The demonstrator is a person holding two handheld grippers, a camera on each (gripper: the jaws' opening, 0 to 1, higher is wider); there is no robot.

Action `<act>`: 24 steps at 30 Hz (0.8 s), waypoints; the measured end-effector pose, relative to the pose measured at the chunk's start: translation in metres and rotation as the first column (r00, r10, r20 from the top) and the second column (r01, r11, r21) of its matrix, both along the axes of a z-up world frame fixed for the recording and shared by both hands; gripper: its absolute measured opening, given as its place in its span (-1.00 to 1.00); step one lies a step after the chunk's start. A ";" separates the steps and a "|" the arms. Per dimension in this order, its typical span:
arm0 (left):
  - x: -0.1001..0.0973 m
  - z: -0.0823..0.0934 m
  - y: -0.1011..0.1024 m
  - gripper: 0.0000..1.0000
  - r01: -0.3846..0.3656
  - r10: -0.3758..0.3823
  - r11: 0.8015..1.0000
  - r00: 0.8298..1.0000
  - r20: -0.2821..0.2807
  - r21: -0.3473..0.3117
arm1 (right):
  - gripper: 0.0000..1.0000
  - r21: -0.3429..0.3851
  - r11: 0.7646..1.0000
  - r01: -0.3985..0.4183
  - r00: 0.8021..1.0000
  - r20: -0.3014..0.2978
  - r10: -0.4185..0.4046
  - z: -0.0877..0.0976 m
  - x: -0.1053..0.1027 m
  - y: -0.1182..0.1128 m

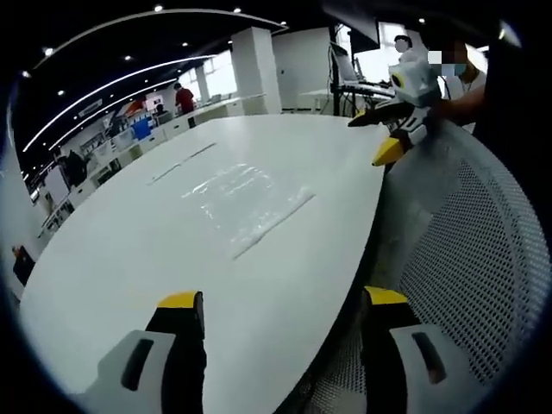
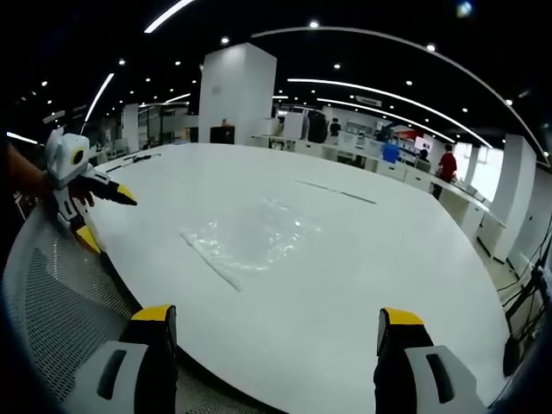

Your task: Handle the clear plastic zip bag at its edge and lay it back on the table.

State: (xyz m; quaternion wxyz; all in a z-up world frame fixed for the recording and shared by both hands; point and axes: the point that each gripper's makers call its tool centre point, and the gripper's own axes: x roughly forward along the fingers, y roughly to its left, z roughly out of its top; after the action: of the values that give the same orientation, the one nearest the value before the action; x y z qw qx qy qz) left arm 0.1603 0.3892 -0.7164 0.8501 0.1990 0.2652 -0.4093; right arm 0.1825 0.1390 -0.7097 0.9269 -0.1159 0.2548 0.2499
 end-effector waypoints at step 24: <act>0.037 -0.007 -0.008 0.07 0.163 -0.167 0.980 0.985 0.031 0.115 | 0.84 0.001 1.000 -0.023 0.999 -0.031 0.023 -0.005 -0.003 0.002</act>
State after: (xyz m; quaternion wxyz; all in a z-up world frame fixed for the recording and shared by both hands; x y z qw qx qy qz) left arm 0.1972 0.3809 -0.7236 0.8059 0.2760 0.2530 -0.4586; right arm 0.1796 0.1414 -0.7150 0.9199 -0.1146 0.2679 0.2624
